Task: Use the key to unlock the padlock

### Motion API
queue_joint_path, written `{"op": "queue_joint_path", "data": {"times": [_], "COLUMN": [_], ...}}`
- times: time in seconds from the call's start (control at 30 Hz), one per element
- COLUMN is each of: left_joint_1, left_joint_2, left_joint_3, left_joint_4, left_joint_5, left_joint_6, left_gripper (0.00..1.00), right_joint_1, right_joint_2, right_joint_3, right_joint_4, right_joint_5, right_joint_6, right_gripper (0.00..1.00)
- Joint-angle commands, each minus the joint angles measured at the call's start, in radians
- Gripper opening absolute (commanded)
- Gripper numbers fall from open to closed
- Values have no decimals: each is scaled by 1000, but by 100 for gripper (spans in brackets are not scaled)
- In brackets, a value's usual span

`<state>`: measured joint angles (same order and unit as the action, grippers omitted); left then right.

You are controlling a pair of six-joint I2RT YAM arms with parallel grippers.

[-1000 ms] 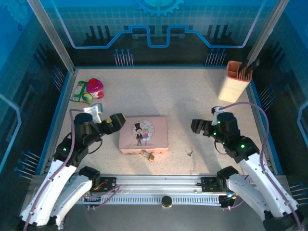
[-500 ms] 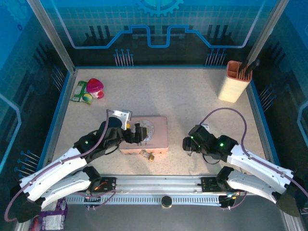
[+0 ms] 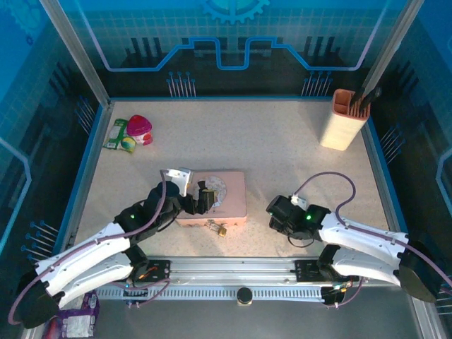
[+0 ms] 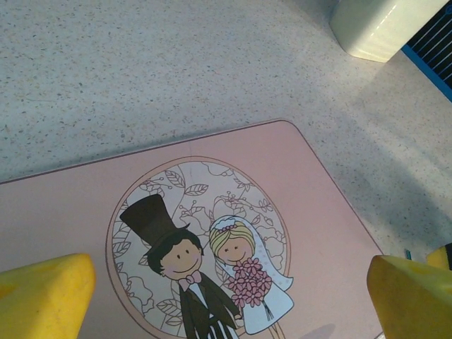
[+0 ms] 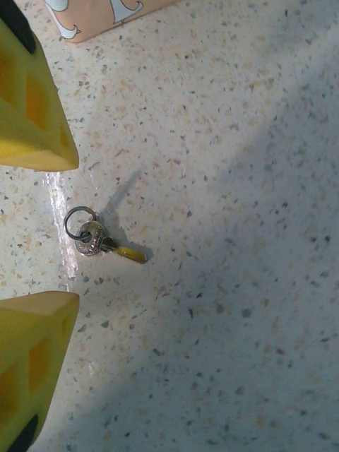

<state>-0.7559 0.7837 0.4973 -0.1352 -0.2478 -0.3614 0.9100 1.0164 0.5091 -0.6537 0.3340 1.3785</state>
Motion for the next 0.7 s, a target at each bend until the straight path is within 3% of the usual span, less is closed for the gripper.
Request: {"op": "queue_joint_path", "data": {"times": [0.0, 0.27, 0.67], "left_joint_1": [-4, -4, -3], "left_joint_2": [-34, -73, -141], "left_joint_3": [-24, -65, -74], "left_joint_4": [53, 84, 62], "left_joint_5": [-29, -28, -19], "left_joint_6": [33, 29, 11], "left_gripper": [99, 99, 99], "right_joint_1": [16, 28, 75], "right_joint_2": [0, 47, 178], "right_joint_3": [-18, -52, 10], "right_joint_4": [1, 91, 46], "right_joint_5": [42, 33, 55], "right_joint_6": [191, 323, 440], "right_gripper": [48, 44, 35]}}
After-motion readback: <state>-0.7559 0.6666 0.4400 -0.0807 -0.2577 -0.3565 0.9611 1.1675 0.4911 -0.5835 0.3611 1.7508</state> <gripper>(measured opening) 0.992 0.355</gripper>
